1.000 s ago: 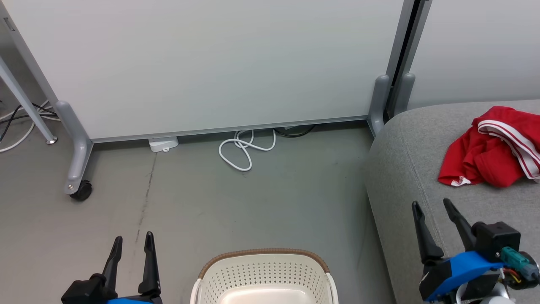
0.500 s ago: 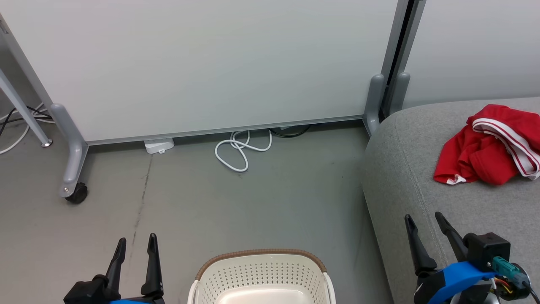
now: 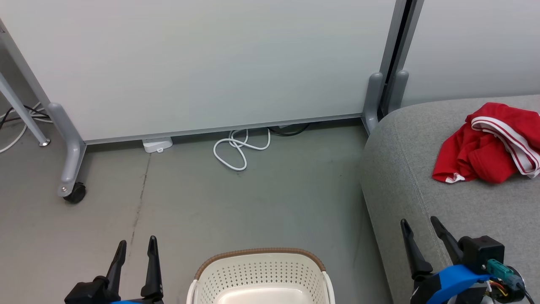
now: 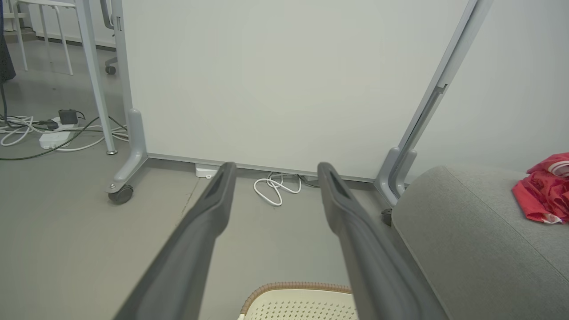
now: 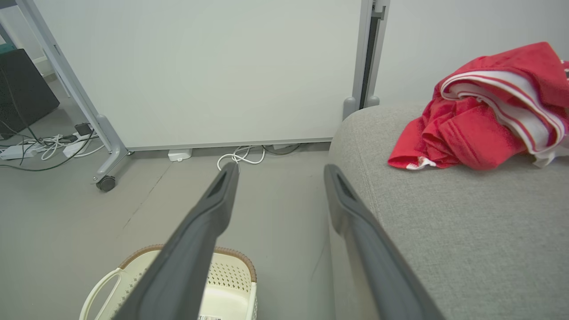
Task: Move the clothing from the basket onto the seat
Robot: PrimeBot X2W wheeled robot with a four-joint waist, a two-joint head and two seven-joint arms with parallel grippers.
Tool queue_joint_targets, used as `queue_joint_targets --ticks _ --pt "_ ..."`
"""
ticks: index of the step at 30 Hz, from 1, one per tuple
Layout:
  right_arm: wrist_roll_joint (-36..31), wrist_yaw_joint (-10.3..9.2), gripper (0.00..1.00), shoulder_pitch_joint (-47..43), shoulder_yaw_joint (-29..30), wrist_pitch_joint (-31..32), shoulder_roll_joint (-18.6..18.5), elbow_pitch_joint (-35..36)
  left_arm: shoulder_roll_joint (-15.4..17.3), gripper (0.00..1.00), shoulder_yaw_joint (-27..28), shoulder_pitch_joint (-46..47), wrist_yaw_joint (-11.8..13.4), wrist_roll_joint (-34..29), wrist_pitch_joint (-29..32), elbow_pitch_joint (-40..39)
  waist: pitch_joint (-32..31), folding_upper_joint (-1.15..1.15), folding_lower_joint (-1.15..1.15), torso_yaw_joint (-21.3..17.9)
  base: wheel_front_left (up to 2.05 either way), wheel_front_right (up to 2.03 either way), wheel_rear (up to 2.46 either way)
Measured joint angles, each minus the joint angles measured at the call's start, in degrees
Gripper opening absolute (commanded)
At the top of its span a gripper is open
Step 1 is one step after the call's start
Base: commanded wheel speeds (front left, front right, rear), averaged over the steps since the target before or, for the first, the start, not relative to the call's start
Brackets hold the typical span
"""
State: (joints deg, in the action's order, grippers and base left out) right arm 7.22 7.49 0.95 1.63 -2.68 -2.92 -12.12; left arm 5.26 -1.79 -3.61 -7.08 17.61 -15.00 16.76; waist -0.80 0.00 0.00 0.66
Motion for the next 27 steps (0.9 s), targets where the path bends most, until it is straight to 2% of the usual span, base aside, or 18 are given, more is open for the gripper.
queue_joint_targets --ticks 2,3,9,27 --pt "0.0 0.00 1.00 0.0 -0.2 0.0 0.0 -0.2 0.0 1.00 0.0 0.1 0.0 0.0 0.0 0.1 0.0 0.00 0.00 0.1 0.00 0.00 0.00" --pt "0.0 0.00 0.00 0.0 -0.2 -0.1 0.0 -0.4 0.0 0.00 0.0 0.1 0.0 0.0 0.0 0.3 0.0 0.00 0.00 0.1 0.00 0.00 0.00" --pt "0.4 0.00 0.00 -0.7 -0.2 0.4 0.2 -3.5 -0.7 0.00 -0.4 -1.3 0.0 0.5 0.5 3.1 0.0 0.00 0.00 0.1 0.00 0.00 0.00" --pt "19.9 0.00 0.00 -0.5 0.8 2.3 0.3 -3.4 -1.1 0.00 1.4 0.2 0.0 17.5 5.4 2.0 0.2 0.00 0.00 0.0 0.00 0.00 0.00"
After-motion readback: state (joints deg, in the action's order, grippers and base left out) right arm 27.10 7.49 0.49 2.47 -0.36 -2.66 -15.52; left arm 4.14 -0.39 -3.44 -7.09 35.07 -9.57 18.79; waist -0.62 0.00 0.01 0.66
